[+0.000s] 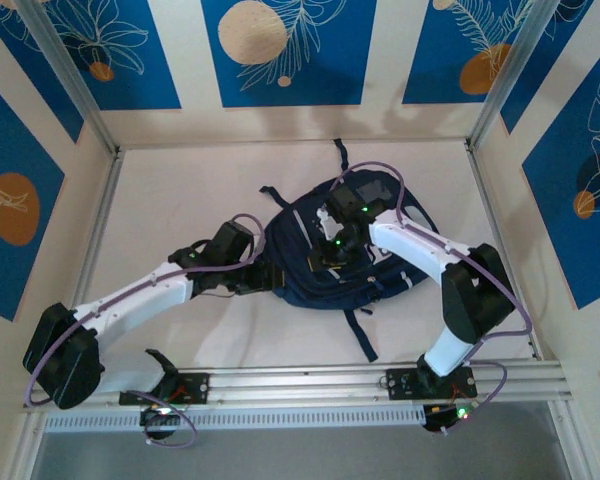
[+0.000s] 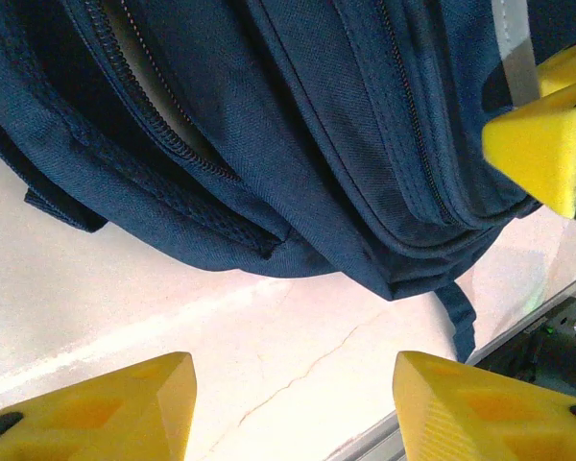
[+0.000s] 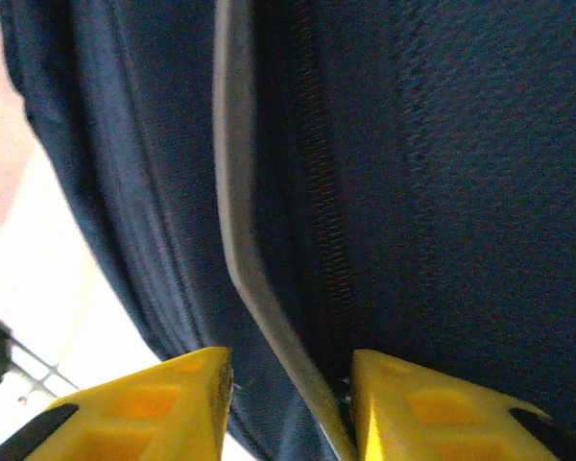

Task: Pack books, pencil case, and school supplies into a backpack

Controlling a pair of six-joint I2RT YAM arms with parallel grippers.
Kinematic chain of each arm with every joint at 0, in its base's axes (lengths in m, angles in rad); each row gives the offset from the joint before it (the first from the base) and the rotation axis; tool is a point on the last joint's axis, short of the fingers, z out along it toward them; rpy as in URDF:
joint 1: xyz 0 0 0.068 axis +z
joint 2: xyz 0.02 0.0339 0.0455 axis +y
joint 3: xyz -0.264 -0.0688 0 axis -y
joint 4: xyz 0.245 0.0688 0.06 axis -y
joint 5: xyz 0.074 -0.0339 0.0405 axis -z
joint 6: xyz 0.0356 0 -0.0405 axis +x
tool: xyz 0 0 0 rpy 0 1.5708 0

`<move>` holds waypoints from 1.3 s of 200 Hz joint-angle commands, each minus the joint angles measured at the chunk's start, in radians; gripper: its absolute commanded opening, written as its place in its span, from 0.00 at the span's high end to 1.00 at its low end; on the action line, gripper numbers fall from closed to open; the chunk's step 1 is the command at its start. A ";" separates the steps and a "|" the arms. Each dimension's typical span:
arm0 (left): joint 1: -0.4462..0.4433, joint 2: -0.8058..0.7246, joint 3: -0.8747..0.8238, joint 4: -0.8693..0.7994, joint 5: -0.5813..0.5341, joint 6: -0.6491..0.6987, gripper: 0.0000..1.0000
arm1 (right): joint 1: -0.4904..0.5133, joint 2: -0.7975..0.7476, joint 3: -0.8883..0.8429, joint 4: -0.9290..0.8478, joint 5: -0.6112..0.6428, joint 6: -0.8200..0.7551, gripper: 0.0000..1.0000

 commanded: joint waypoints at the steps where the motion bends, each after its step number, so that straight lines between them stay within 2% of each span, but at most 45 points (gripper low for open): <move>1: 0.007 -0.025 0.014 -0.033 -0.017 0.033 0.44 | 0.007 0.033 -0.001 -0.024 -0.110 -0.009 0.67; 26: 0.008 -0.026 0.017 -0.042 -0.022 0.036 0.44 | 0.002 0.031 -0.018 -0.042 -0.083 -0.011 0.78; 45: 0.007 -0.035 0.018 -0.053 -0.038 0.037 0.44 | -0.004 0.011 -0.027 -0.038 0.014 0.020 1.00; 58: 0.005 -0.039 0.023 -0.056 -0.042 0.045 0.44 | -0.032 -0.006 -0.003 -0.006 0.005 0.080 1.00; 92: -0.034 -0.017 0.061 -0.061 -0.051 0.065 0.42 | -0.087 0.022 0.130 0.077 -0.133 0.347 1.00; 121: -0.080 0.008 0.086 -0.048 -0.077 0.070 0.41 | -0.088 0.076 0.241 0.056 -0.123 0.544 1.00; 153: -0.118 0.034 0.072 0.004 -0.109 0.046 0.40 | -0.094 0.111 0.274 0.086 -0.111 0.710 1.00; 203: -0.171 0.121 0.018 0.218 -0.161 -0.006 0.38 | -0.097 0.177 0.392 0.044 -0.081 0.843 1.00; 236: -0.260 0.220 -0.002 0.378 -0.247 -0.042 0.39 | -0.113 0.175 0.410 0.069 -0.074 0.950 1.00; 260: -0.287 0.279 -0.020 0.475 -0.308 -0.046 0.40 | -0.120 0.183 0.435 0.066 -0.076 0.977 1.00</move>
